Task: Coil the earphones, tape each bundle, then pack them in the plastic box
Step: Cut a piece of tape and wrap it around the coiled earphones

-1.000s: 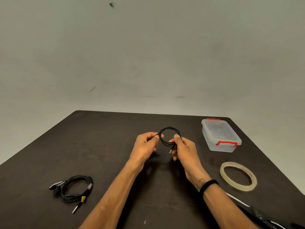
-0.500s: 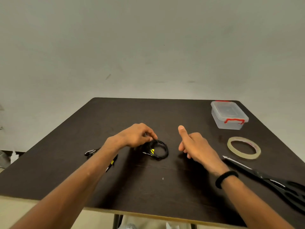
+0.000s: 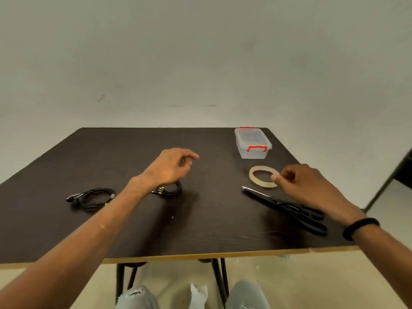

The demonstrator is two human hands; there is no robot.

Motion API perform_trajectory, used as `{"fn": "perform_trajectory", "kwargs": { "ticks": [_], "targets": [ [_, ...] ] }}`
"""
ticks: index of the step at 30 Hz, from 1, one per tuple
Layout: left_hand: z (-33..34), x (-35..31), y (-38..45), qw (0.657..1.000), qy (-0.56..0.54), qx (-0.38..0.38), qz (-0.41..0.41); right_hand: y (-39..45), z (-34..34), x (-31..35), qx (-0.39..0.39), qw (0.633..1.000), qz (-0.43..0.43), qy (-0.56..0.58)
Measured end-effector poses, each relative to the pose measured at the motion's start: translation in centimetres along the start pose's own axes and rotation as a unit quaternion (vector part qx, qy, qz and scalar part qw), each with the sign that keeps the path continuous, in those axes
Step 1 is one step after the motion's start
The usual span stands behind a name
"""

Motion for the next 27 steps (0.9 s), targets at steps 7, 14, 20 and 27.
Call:
{"fn": "perform_trajectory", "kwargs": {
  "ticks": [7, 14, 20, 27],
  "targets": [
    [10.4, -5.2, 1.7, 0.996, -0.082, -0.008, -0.027, -3.9, -0.4, -5.4, 0.104, 0.987, -0.021, -0.125],
    [13.8, -7.0, 4.2, 0.993, -0.078, -0.029, -0.079, -4.8, 0.0, -6.7, 0.141, 0.975, -0.073, -0.154],
    [14.3, -6.6, 5.3, 0.991, -0.071, -0.042, -0.103, -3.5, -0.2, -7.0, 0.171, 0.972, -0.085, -0.137],
    [14.6, -6.5, 5.7, 0.992, -0.076, -0.054, -0.087, -2.5, 0.2, -6.2, 0.152, 0.957, -0.157, -0.193]
  ]
}}
Point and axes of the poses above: each hand's wrist, its own y-axis towards the middle knuckle, its own z-axis out of the palm, x = y × z, the point moved 7 cm from there along y, towards the middle knuckle, and after that the axes turned 5 degrees about -y, right-handed, at the moved point
